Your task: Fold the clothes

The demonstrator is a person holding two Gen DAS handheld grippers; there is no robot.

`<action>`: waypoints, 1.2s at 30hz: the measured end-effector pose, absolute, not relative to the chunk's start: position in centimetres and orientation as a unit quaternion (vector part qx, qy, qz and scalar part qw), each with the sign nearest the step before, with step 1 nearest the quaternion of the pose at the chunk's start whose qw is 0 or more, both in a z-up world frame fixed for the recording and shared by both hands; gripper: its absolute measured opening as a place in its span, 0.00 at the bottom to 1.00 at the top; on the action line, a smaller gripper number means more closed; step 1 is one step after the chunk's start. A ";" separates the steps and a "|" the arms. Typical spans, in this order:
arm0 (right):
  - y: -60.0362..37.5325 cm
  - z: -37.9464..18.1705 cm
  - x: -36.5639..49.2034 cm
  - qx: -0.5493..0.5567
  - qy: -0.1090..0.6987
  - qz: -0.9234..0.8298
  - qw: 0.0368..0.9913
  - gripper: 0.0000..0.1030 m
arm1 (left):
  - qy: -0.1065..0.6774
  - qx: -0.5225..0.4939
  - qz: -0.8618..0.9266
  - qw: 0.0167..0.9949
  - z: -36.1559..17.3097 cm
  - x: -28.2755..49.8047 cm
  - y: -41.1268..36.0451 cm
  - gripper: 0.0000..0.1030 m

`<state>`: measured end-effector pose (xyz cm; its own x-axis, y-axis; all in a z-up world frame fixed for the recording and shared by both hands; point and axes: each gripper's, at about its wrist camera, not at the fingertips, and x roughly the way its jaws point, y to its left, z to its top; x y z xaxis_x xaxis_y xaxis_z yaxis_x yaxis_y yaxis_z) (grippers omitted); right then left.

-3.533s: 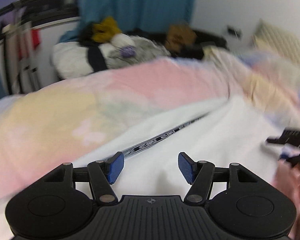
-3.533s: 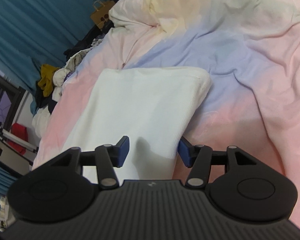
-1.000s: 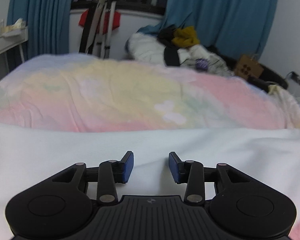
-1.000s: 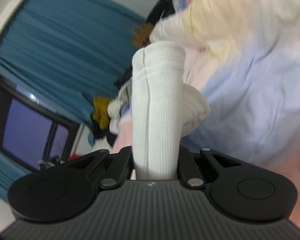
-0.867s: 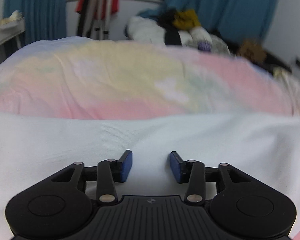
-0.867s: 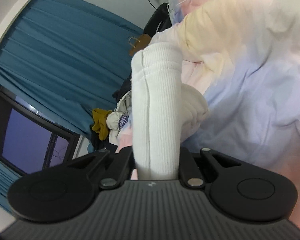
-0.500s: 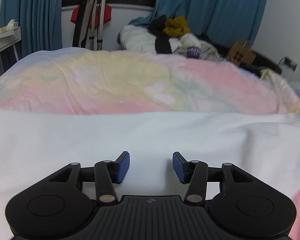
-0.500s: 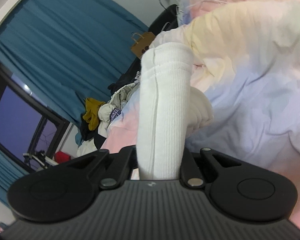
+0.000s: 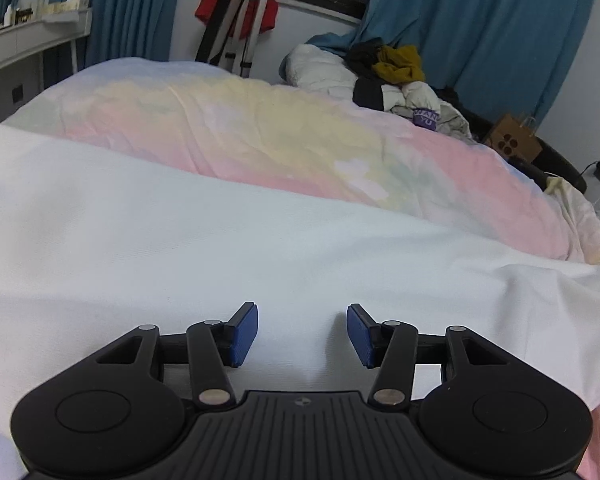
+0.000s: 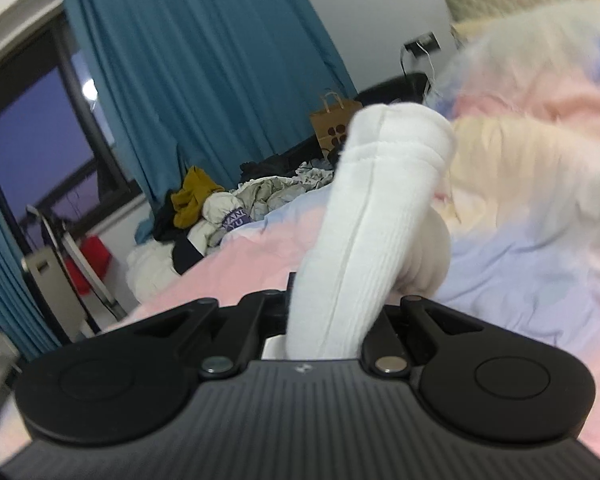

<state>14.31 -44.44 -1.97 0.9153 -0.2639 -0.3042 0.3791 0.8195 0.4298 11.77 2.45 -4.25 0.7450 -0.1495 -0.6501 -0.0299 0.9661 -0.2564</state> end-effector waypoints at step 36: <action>-10.5 -10.5 10.9 -0.150 0.215 0.195 0.945 0.11 | 0.291 -0.266 -0.026 0.918 0.6 7.5 13.0 0.54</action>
